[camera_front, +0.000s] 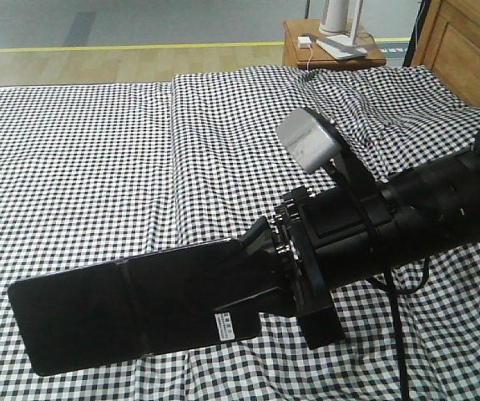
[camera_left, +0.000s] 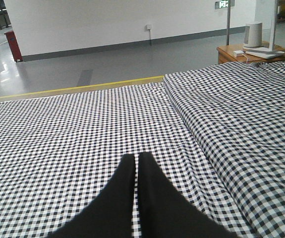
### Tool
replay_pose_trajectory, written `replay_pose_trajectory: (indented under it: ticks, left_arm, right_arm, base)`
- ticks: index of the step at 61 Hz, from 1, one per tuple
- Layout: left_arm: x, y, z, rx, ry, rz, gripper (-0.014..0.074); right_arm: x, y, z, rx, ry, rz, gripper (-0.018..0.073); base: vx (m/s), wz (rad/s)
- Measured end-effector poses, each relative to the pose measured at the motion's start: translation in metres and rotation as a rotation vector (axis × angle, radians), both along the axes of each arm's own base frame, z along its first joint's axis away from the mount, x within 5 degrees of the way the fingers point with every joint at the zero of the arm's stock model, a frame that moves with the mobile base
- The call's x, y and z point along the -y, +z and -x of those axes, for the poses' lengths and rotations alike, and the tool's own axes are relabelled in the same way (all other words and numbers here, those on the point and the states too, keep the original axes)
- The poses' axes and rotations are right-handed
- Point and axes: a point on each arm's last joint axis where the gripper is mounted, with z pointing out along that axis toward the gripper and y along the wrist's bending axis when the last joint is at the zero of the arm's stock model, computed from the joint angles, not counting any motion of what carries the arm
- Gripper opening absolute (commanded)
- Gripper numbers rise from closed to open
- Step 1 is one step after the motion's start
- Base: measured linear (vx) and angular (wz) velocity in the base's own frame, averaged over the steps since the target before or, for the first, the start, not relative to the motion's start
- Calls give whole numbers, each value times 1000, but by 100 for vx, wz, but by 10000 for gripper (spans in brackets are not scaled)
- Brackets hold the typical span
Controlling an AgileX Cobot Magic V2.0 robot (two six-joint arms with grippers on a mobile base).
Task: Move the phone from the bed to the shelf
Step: 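Hold the phone raised in the right gripper, then hold the phone in the right gripper while the base turns away from the bed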
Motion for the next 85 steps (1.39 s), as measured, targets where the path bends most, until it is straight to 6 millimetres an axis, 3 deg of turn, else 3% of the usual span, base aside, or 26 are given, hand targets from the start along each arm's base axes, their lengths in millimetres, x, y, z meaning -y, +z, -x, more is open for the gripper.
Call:
replay_pose_trajectory:
  ticks: [85]
  left_arm:
    - [0,0,0,0,0,0,1]
  right_arm:
    - [0,0,0,0,0,0,-2]
  base:
    - [-1,4]
